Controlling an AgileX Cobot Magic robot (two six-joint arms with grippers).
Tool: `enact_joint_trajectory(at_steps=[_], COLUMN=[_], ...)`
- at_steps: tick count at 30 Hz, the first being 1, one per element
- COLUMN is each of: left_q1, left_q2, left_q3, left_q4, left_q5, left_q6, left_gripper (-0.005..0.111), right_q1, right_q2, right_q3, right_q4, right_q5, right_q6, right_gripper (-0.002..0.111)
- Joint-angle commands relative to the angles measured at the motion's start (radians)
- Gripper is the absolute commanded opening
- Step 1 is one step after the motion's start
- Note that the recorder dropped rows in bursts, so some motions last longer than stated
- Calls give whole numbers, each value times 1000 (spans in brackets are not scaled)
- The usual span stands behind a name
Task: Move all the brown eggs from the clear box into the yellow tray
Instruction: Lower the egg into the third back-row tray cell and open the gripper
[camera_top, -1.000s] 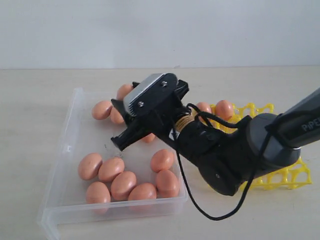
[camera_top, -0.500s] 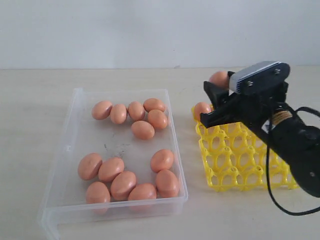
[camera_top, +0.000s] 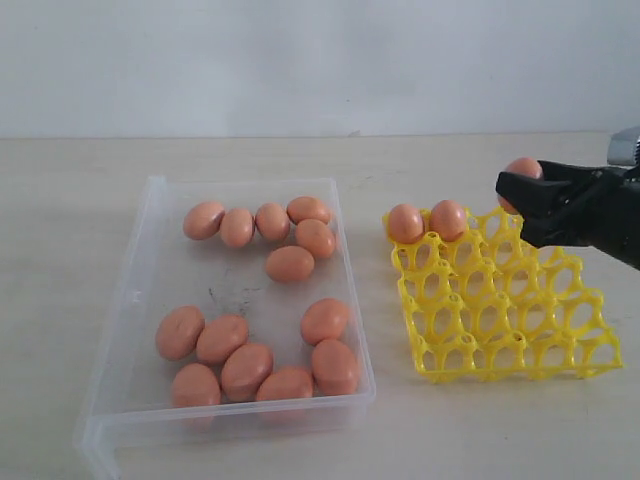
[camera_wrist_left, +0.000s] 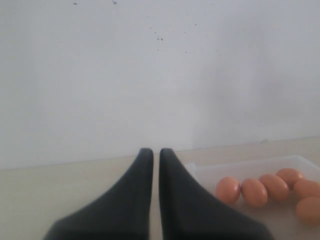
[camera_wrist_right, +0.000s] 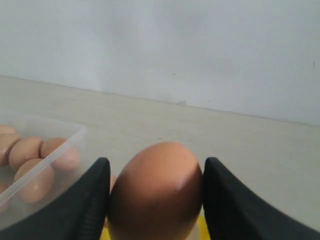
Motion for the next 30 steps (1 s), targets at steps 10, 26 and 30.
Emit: enact_joint_trajectory(at_steps=[10, 26, 30], left_q1=[-8, -8, -8], left_q2=[-2, -2, -2], left_q3=[3, 3, 3], left_q4=[-2, -2, -2], left_q5=[0, 0, 0], left_q6=[1, 1, 1], left_gripper=[4, 4, 4], right_q1=[-8, 52, 52], right_q2=[109, 202, 219], right_q3=[-60, -142, -142], right_q4=[55, 116, 148], right_q5=[-11, -11, -11], right_q6=[-24, -32, -49], right_gripper=[0, 0, 0])
